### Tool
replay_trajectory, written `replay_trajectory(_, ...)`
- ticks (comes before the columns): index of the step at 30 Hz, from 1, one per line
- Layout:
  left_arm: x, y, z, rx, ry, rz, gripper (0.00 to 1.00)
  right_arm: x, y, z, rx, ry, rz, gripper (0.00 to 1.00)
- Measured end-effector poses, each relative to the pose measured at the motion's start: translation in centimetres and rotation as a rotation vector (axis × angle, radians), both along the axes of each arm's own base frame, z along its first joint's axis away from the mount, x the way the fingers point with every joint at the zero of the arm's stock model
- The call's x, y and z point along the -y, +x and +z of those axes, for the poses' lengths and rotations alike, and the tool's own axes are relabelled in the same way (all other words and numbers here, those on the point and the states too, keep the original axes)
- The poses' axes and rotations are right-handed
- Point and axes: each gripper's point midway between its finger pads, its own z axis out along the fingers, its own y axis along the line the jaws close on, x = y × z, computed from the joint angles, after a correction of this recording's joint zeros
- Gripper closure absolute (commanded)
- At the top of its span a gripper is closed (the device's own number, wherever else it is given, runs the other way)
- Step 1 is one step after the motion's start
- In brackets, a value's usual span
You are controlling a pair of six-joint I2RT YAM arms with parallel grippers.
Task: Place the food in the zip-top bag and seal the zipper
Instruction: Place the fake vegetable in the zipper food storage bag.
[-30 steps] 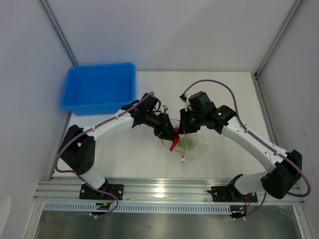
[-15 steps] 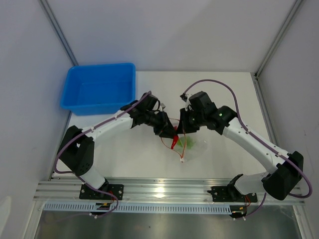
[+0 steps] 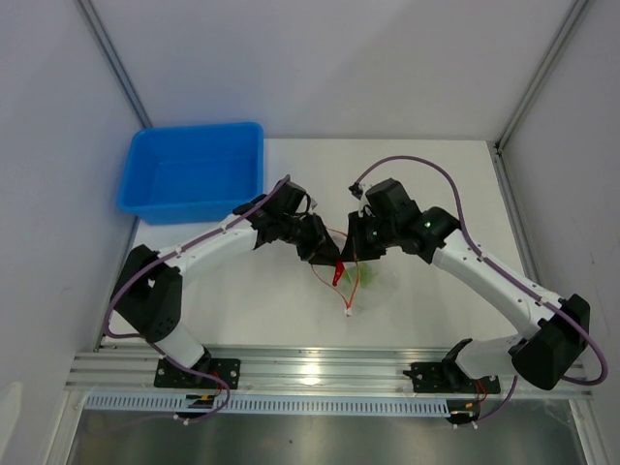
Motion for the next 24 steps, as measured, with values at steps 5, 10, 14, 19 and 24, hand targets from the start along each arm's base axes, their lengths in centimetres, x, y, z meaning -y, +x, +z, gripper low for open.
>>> replay_trajectory(5,-0.2,-0.1,-0.3,0.014,0.018,-0.008,0.41,-0.1,0.2,0.1,-0.008,0.007,-0.012,1.00)
replay_trajectory(10,-1.0,-0.5,-0.7,0.049,0.057,-0.025,0.01,0.0,0.3,0.2,-0.020,0.016,-0.025,1.00)
replay_trajectory(14,-1.6,-0.5,-0.4,0.095,0.069,-0.040,0.00,0.2,0.2,0.2,-0.041,0.018,-0.030,1.00)
replay_trajectory(19,-2.2,-0.2,1.0,0.205,0.078,-0.065,0.00,0.3,0.0,0.1,-0.061,0.019,-0.034,1.00)
replay_trajectory(24,-3.1,-0.3,3.7,0.353,0.053,-0.090,0.00,0.7,0.0,0.0,-0.071,0.015,-0.043,1.00)
